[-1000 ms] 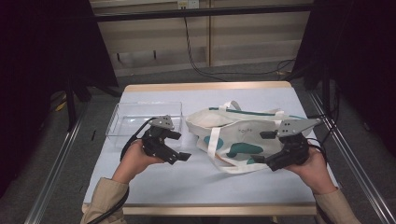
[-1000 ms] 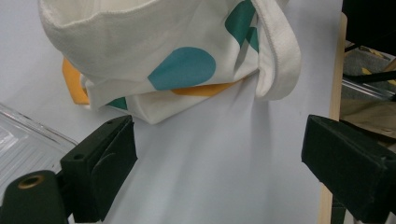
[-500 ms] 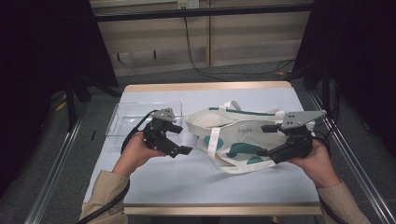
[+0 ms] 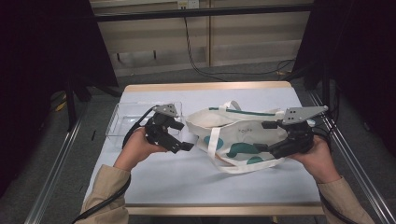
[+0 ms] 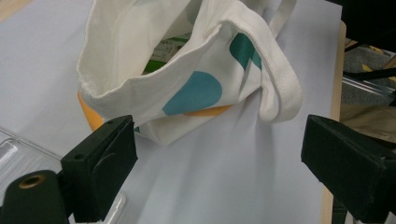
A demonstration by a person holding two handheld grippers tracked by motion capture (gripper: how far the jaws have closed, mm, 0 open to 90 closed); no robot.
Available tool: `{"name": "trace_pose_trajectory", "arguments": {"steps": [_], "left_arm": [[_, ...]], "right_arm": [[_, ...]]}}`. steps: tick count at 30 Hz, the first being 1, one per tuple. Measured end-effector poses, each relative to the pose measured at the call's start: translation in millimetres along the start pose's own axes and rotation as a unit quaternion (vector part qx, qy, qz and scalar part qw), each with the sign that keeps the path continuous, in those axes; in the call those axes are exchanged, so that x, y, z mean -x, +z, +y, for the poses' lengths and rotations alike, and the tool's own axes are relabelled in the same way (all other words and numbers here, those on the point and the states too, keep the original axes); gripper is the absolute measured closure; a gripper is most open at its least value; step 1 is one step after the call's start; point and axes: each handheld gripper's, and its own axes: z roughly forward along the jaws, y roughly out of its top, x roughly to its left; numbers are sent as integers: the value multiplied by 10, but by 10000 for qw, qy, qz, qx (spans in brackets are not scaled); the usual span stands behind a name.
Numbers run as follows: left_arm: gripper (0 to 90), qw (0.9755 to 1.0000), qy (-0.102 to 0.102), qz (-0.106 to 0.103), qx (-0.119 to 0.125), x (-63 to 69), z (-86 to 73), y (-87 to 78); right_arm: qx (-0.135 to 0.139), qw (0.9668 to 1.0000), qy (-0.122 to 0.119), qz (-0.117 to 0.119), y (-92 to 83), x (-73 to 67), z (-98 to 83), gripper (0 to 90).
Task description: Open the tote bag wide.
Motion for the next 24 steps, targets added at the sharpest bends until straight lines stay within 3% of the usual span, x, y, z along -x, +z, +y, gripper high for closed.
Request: {"name": "trace_pose_trajectory", "arguments": {"steps": [5, 6, 9, 10, 13, 16, 24], "left_arm": [[104, 10000, -94, 15, 20, -14, 7, 4], [104, 10000, 9, 4, -66, -32, 12, -7], [105, 9999, -97, -12, 24, -19, 14, 14], [105, 10000, 4, -2, -81, -28, 29, 3], [105, 10000, -63, -22, 15, -23, 34, 16], [106, 10000, -19, -8, -71, -31, 54, 12], [124, 9999, -19, -52, -156, -80, 113, 26]], "right_arm": [[74, 10000, 14, -5, 4, 12, 33, 175], [74, 10000, 14, -5, 4, 12, 33, 175], [59, 10000, -45, -45, 7, 37, 51, 187], [84, 9999, -36, -49, 5, 76, 66, 196], [219, 9997, 91, -72, -22, 146, 91, 210], [302, 9993, 170, -116, -37, 198, 107, 231], [192, 9994, 78, -294, 23, 260, 118, 273]]}}
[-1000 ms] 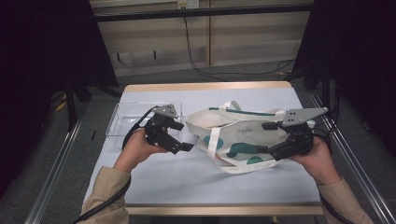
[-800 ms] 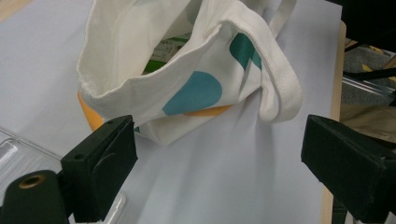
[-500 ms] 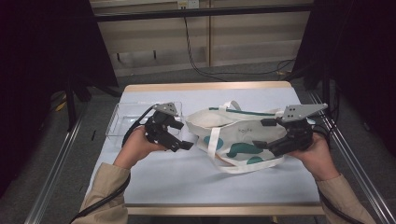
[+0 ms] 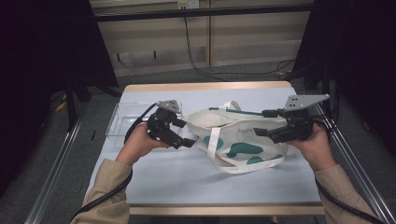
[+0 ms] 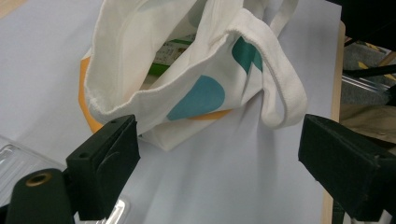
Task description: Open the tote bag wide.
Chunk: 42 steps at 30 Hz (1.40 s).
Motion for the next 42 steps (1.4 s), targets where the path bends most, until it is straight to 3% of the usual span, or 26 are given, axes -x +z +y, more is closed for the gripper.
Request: {"name": "trace_pose_trajectory", "arguments": {"steps": [2, 4, 6, 18, 21, 24, 28, 32, 34, 37, 42], "left_arm": [[124, 10000, 33, 14, -14, -9, 9, -1], [125, 9998, -64, -8, 171, -26, 27, 5], [127, 9999, 29, 19, 119, -47, 38, -7], [144, 9998, -4, 62, 163, -75, 138, 22], [150, 9999, 52, 86, 22, -87, 166, 20], [159, 9998, 25, 102, 142, -111, 190, 20], [181, 9998, 67, 138, 116, -148, 237, 3], [197, 9998, 120, 172, 49, -175, 286, 7], [219, 9998, 52, 162, 133, -180, 301, 29], [242, 9998, 125, 140, 16, -207, 334, 62], [300, 9997, 117, 183, 64, -232, 363, 100]], "right_arm": [[-18, 10000, 2, -12, 16, 4, -1, 283], [-32, 10000, -58, -33, 34, 9, 1, 302], [15, 10000, -50, 2, 35, 8, 10, 314], [-112, 9999, -34, -17, 99, 10, -35, 377], [-157, 9999, -59, -41, 117, 6, -48, 393], [-184, 9998, -75, -13, 130, 0, -59, 434], [-246, 9997, 39, 16, 134, 10, -71, 505], [-348, 9993, 106, -28, 154, 19, -91, 557], [-462, 9988, 132, -98, 171, 14, -101, 604], [-457, 9986, 208, -146, 173, 20, -112, 666], [-464, 9985, 156, -243, 165, 8, -126, 775]]}}
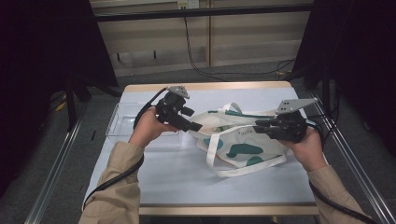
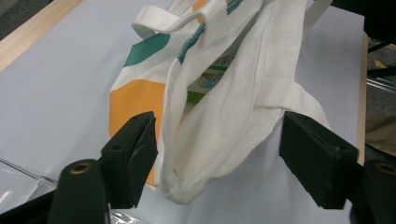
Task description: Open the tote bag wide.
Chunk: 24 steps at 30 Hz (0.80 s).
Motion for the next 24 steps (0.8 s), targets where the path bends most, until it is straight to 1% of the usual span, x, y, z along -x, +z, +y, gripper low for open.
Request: {"name": "trace_pose_trajectory", "arguments": {"steps": [1, 2, 3, 4, 5, 6, 7, 8, 10, 11, 12, 13, 14, 15, 18, 19, 20, 22, 23, 24], "left_arm": [[316, 10000, 0, 0, 0, 0, 0, 0], [329, 10000, -21, 8, 3, -6, 10, 0], [344, 10000, 32, 10, -4, -19, 21, 0], [361, 10000, -19, 2, 37, -15, 28, 8], [379, 10000, 39, 9, 38, -20, 38, 13], [379, 10000, 37, 20, 37, -16, 52, 19], [421, 9999, 100, 38, 34, -21, 63, 25], [443, 9999, 69, 40, 65, -16, 74, 37], [456, 9999, 153, 58, -38, -26, 96, 60], [502, 9999, 125, 63, 0, -21, 100, 83], [520, 9998, 191, 52, -38, -28, 106, 94], [539, 9999, 143, 38, 26, -24, 110, 115], [557, 9998, 172, 25, -20, -30, 117, 124], [567, 9998, 168, 57, -12, -35, 122, 165], [615, 9999, 153, 75, -31, -42, 130, 202], [615, 9998, 167, 94, -62, -47, 136, 217], [631, 9996, 223, 126, -138, -52, 148, 226], [659, 9996, 181, 162, -109, -55, 163, 253], [688, 9997, 157, 147, -116, -59, 173, 255], [699, 9997, 198, 120, -98, -67, 186, 264]], "right_arm": [[0, 10000, 0, 0, 0, 0, 0, 775], [-5, 10000, -29, 0, 0, -11, -6, 821], [-17, 10000, -83, 20, 0, -15, -9, 836], [-8, 9999, -123, -5, 0, -23, -12, 844], [-5, 9999, -132, -17, -1, -36, -15, 857], [-5, 9999, -132, -17, -1, -36, -15, 857], [-9, 9998, -192, 28, 3, -47, -26, 869], [-14, 9998, -197, 45, 4, -50, -33, 873], [-28, 9998, -189, 90, 7, -52, -38, 875], [-28, 9997, -198, 112, 8, -55, -46, 877], [-33, 9997, -223, 130, 7, -55, -49, 877], [-37, 9997, -219, 140, 5, -58, -51, 878], [-37, 9997, -219, 140, 5, -58, -51, 878], [-53, 9995, -244, 169, 1, -61, -52, 878], [-57, 9994, -271, 191, -2, -69, -54, 878], [-57, 9994, -271, 191, -2, -69, -54, 878], [-62, 9994, -285, 202, -4, -71, -56, 878], [-59, 9994, -272, 216, -10, -75, -64, 878], [-40, 9993, -274, 244, -15, -71, -75, 878], [-22, 9993, -278, 258, -17, -67, -80, 878]]}}
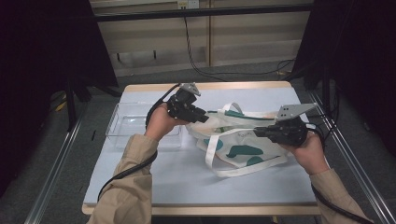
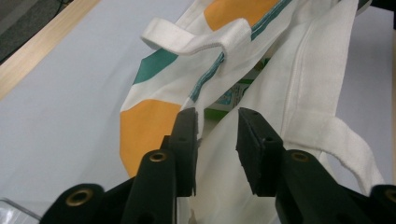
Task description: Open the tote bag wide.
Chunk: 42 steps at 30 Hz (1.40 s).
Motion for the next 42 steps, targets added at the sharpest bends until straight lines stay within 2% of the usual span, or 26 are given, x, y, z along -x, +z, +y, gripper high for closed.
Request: {"name": "trace_pose_trajectory", "arguments": {"steps": [2, 6, 7, 10, 11, 13, 14, 15, 16, 22, 27, 30, 33, 34, 36, 38, 41, 42], "left_arm": [[706, 10000, -7, 33, 36, 20, 17, 5], [664, 10000, 10, 34, 50, 30, 56, -15], [664, 10000, 88, 26, 29, 21, 72, -23], [609, 9999, 141, 40, 20, 37, 114, -12], [609, 9999, 96, 45, 72, 49, 127, -5], [564, 9998, 188, 26, 62, 45, 160, -7], [552, 9998, 117, 5, 156, 56, 167, 5], [547, 9997, 216, 28, 92, 43, 184, -1], [541, 9997, 195, 42, 163, 45, 200, 2], [519, 9997, 197, -10, 170, 51, 220, 18], [472, 9995, 214, 46, 216, 46, 232, 36], [464, 9995, 304, 11, 99, 49, 238, 88], [481, 9996, 280, -1, 93, 51, 241, 166], [514, 9995, 316, -34, 44, 39, 248, 180], [526, 9997, 237, -49, 56, 42, 254, 226], [611, 9997, 241, -51, -17, 44, 268, 266], [703, 9999, 37, -32, -103, 29, 288, 303], [703, 9998, 5, -15, -175, 13, 301, 297]], "right_arm": [[9, 10000, 25, 19, -2, -3, -13, 877], [17, 10000, 10, 45, 3, -3, -27, 878], [13, 10000, 20, 61, 3, -7, -33, 878], [20, 10000, -7, 90, 3, -5, -42, 878], [20, 10000, -7, 90, 3, -5, -42, 878], [21, 9999, -17, 118, 5, -8, -47, 878], [10, 9999, -11, 124, 3, -12, -49, 878], [4, 9999, -12, 129, 3, -14, -51, 878], [-8, 9999, -24, 144, 2, -16, -54, 878], [5, 9999, -13, 168, 2, -7, -60, 877], [2, 9998, -15, 179, 2, -7, -65, 878], [4, 9998, -11, 190, 2, -5, -67, 878], [4, 9998, -23, 213, 8, -3, -67, 878], [0, 9998, -16, 212, 6, -7, -67, 878], [-5, 9998, -17, 214, 4, -9, -68, 878], [-15, 9997, -24, 228, 2, -15, -72, 878], [-30, 9996, -69, 265, 4, -28, -85, 878], [-30, 9996, -69, 265, 4, -28, -85, 878]]}}
